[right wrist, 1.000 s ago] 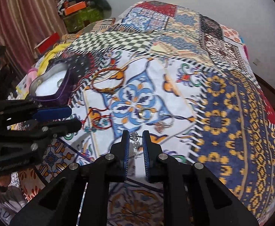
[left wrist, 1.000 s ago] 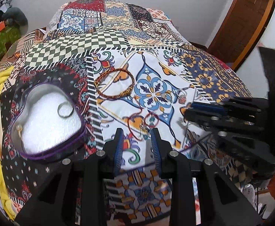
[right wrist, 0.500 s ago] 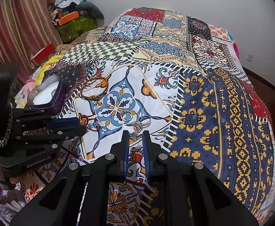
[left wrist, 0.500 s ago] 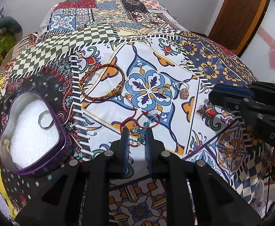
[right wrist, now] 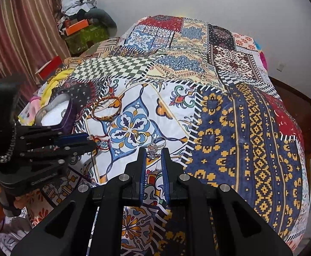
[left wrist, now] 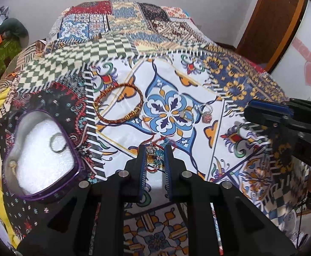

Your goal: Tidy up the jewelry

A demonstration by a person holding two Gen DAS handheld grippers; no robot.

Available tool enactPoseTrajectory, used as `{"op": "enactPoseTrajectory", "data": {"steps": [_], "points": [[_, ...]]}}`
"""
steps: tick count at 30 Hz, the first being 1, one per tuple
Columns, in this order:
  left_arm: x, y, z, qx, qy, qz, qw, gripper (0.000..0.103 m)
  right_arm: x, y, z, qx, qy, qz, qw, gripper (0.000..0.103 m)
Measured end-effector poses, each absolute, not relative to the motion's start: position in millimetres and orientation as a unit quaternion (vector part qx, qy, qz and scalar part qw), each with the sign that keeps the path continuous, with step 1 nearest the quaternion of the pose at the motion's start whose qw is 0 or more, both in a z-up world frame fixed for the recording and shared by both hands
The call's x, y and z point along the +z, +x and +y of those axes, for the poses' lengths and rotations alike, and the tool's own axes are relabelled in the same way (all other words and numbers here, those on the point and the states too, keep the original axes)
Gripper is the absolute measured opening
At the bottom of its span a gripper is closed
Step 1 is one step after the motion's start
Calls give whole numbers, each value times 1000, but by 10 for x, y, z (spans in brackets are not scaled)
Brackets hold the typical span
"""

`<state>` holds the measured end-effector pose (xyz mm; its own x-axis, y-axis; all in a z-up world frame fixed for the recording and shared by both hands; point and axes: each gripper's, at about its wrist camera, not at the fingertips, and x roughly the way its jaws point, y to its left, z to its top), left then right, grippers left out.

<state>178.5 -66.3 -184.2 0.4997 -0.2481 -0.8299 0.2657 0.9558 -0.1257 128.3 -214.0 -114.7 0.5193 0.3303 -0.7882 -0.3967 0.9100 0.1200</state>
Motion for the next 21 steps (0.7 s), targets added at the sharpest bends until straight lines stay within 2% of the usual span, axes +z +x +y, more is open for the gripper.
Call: {"op": "enactPoseTrajectory", "data": {"steps": [13,21], "points": [[-1294,1467,-519,-155,-7,423,893,15,-911,1223,-2039,218,-34,418,881,12],[-1540,1327,-352,-137,-2,460,877,15,-934,1163,-1923,227,-40,421,877,12]]}}
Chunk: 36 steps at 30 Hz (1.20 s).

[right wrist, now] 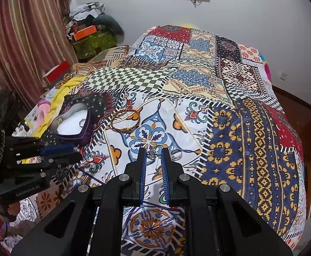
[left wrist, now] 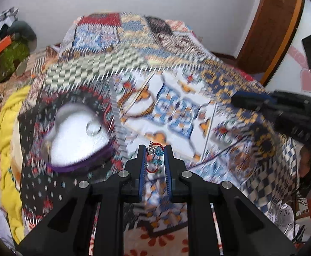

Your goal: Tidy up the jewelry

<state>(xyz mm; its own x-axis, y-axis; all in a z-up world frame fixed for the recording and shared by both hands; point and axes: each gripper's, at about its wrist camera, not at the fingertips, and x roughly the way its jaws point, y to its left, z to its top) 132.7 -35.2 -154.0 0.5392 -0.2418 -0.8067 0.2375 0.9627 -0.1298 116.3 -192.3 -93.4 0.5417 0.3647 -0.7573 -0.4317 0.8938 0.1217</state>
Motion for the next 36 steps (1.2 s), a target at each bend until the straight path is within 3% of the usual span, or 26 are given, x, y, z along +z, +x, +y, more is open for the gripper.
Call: {"op": "enactPoseTrajectory", "data": {"steps": [20,36], "points": [[-1821,1139,-40,-104,-17,500,860,15,-1026,1157,-1817,237,-40,434,868,12],[-1966,1344,-241,-127,-7,500,857,13,-1054,1164,-1819,236,-43,442,864,12]]}}
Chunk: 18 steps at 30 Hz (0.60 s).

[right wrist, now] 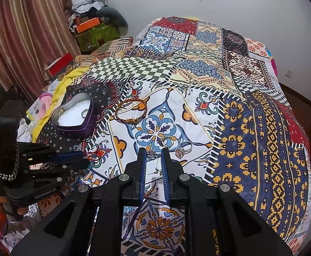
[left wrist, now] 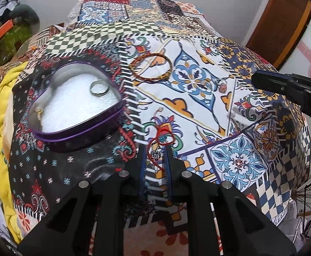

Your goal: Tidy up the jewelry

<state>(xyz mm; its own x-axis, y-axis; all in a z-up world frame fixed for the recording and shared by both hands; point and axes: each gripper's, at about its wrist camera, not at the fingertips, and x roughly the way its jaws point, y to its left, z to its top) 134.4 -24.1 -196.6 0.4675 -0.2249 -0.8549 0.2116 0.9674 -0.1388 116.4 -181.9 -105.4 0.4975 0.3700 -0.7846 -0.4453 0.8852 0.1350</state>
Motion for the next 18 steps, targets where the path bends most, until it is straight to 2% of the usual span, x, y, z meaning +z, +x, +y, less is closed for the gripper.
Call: {"op": "enactPoseTrajectory", "data": {"steps": [1,6,18], "points": [[-1966,1350,-253,-127,-6,499,857,9,-1050,1161,-1816,236,-43,442,864,12],[-1881,1345,-233,-123,-16,490,863,8,-1017,1135,-1800,237,-45,439,865,12],[-1310,1170,89,-108,-42,425,898,8,-874,1133,-1646,248,-44,423,870,12]]}}
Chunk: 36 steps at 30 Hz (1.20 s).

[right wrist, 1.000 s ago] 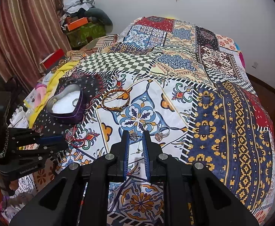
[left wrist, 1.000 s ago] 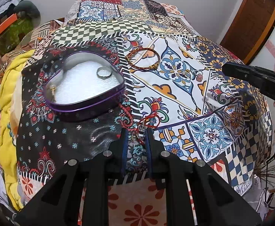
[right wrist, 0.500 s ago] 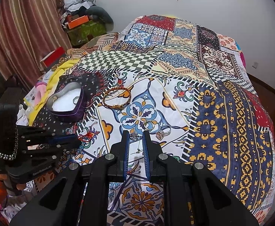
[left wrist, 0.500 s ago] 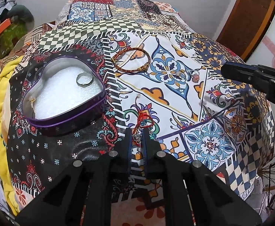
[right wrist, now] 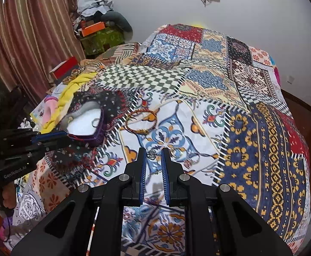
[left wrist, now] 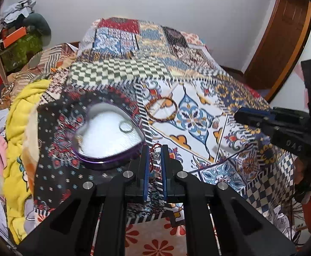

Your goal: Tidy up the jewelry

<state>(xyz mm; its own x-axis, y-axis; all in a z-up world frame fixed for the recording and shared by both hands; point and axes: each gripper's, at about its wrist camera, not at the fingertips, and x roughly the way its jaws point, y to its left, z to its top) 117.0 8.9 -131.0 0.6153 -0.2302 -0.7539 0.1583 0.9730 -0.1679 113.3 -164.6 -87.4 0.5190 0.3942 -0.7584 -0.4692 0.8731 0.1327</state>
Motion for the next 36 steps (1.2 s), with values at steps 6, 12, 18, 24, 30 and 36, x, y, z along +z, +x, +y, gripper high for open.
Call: {"op": "enactPoseTrajectory", "data": {"steps": [6,12,18,24,30,36], "points": [[-1244,1142,262,-94,-55,413,904,8,-798,1138,-1413,268,-48,412,869,12],[-1303,1181,469,-76,-75,414,904,8,-784,1157,-1102,293,-55,408,863,12],[-1344,1238,676,-64,-94,409,905,8,-812,1201,-766,317,-64,409,853,12],[-1402,1328,809,-62,-108,409,904,8,-869,1264,-467,339,-75,411,843,12],[-1466,1403,816,-67,-109,412,902,8,-937,1331,-298,351,-77,417,835,12],[-1529,1470,789,-71,-103,421,899,8,-996,1409,-219,359,-78,427,826,12]]}}
